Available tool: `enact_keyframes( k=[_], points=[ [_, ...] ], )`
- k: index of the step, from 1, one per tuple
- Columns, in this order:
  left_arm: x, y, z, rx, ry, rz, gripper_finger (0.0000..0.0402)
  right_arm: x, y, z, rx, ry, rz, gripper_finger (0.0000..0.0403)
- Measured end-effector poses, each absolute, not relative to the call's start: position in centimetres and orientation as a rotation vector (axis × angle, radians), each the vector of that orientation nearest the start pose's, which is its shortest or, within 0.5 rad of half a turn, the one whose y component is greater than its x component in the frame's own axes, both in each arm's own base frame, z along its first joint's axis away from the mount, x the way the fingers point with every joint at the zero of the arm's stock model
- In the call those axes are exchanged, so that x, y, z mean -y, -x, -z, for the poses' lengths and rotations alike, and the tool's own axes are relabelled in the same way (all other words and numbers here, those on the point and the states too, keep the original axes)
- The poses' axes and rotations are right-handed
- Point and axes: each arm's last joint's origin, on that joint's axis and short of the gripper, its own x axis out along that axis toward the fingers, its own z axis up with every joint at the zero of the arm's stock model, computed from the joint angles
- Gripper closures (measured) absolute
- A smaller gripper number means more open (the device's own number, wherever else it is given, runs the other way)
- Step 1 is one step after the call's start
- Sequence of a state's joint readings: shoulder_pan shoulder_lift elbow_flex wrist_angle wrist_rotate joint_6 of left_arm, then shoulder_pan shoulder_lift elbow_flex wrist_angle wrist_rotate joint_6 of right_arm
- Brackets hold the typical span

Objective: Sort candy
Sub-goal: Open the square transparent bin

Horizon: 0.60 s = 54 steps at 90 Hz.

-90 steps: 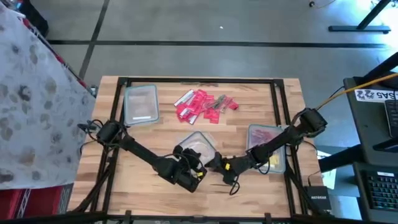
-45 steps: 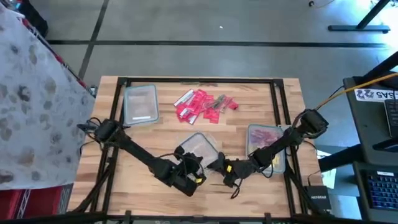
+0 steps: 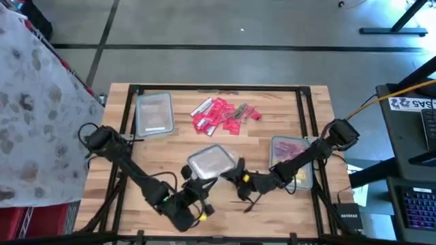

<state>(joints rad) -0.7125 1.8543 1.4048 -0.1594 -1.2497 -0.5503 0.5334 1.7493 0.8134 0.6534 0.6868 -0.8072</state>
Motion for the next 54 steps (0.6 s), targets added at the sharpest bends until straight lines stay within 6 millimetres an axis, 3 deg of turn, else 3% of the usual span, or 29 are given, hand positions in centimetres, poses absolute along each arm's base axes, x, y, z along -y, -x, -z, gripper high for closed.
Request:
enact_keyframes(
  k=[9, 22, 54],
  points=[
    [25.4, -31.9, -25.6, -0.175, 0.031, -0.566, 0.0401, -16.0, -32.2, -19.5, -0.249, 0.843, 0.101, 0.039],
    [26.6, -31.9, -23.4, -0.182, -0.01, -0.576, 0.0401, -15.3, -33.7, -20.9, -0.27, 0.658, 0.139, 0.039],
    [25.9, -34.5, -15.3, -0.204, -0.155, -0.727, 0.0401, -15.5, -34.0, -21.0, -0.314, 0.564, 0.067, 0.0395]
  ],
)
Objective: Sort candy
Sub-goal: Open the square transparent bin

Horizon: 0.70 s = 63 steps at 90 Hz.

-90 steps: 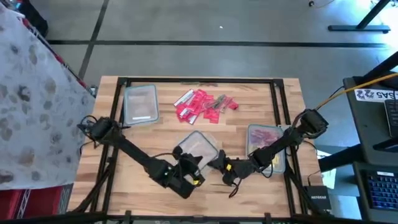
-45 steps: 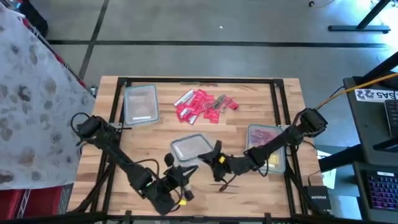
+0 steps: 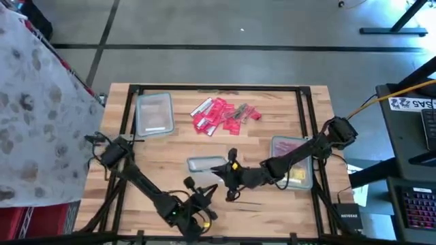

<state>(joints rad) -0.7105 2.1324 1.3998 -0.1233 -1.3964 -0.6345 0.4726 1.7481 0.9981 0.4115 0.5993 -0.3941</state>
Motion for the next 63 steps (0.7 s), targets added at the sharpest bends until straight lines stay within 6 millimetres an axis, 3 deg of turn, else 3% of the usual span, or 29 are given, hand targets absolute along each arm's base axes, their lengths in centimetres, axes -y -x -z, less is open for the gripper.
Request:
enact_keyframes(
  k=[15, 38, 63],
  points=[
    [25.5, -35.1, -13.0, -0.22, -0.103, -0.732, 0.0401, -16.7, -33.4, -20.8, -0.315, 0.574, 0.015, 0.0394],
    [25.3, -33.9, -12.2, -0.227, -0.029, -0.745, 0.0401, -18.3, -32.3, -20.4, -0.348, 0.578, -0.045, 0.0394],
    [25.3, -33.5, -11.9, -0.215, 0.057, -0.751, 0.0401, -18.1, -32.1, -19.2, -0.469, 0.405, -0.227, 0.0393]
  ],
)
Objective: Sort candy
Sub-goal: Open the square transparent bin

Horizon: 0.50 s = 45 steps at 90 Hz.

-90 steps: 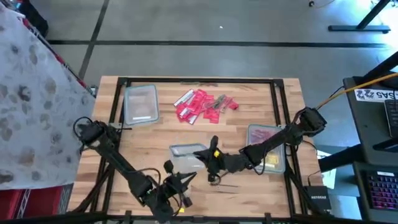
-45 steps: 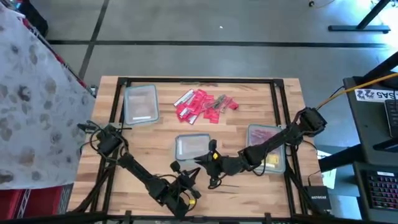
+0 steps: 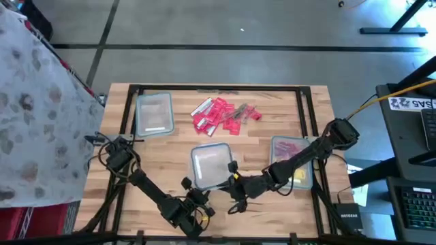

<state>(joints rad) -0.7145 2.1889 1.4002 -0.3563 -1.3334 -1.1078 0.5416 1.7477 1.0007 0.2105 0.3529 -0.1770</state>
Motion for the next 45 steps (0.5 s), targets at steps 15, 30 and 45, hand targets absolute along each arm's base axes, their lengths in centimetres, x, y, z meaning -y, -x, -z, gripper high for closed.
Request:
enact_keyframes(
  k=[15, 30, 45],
  points=[
    [25.3, -33.5, -11.8, -0.228, 0.071, -0.745, 0.0401, -17.5, -32.3, -18.9, -0.513, 0.39, -0.285, 0.0393],
    [24.6, -33.3, -11.6, -0.273, 0.094, -0.758, 0.0401, -17.4, -32.3, -18.8, -0.518, 0.388, -0.291, 0.0393],
    [23.8, -32.5, -11.0, -0.312, 0.118, -0.801, 0.0401, -17.3, -31.8, -19.4, -0.534, 0.357, -0.326, 0.0393]
  ],
)
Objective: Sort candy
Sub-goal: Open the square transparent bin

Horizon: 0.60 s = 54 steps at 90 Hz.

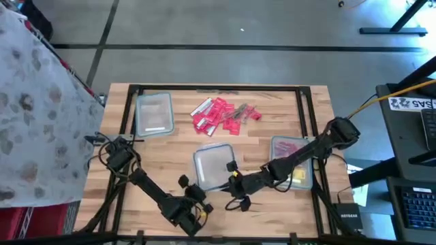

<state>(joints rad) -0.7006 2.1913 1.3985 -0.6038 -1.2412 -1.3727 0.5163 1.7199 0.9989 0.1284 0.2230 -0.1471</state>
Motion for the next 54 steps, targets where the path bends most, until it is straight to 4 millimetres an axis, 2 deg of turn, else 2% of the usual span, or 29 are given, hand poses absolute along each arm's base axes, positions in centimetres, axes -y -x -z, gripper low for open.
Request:
enact_keyframes(
  k=[27, 45, 54],
  points=[
    [23.6, -32.3, -10.7, -0.327, 0.22, -0.815, 0.0402, -16.8, -31.4, -20.4, -0.519, 0.398, -0.151, 0.0393],
    [24.5, -32.7, -10.5, -0.412, 0.348, -0.755, 0.0402, -16.5, -31.5, -20.5, -0.505, 0.458, -0.025, 0.0393],
    [25.3, -32.6, -10.5, -0.427, 0.401, -0.717, 0.0402, -16.2, -31.5, -20.8, -0.486, 0.528, 0.093, 0.0393]
  ],
)
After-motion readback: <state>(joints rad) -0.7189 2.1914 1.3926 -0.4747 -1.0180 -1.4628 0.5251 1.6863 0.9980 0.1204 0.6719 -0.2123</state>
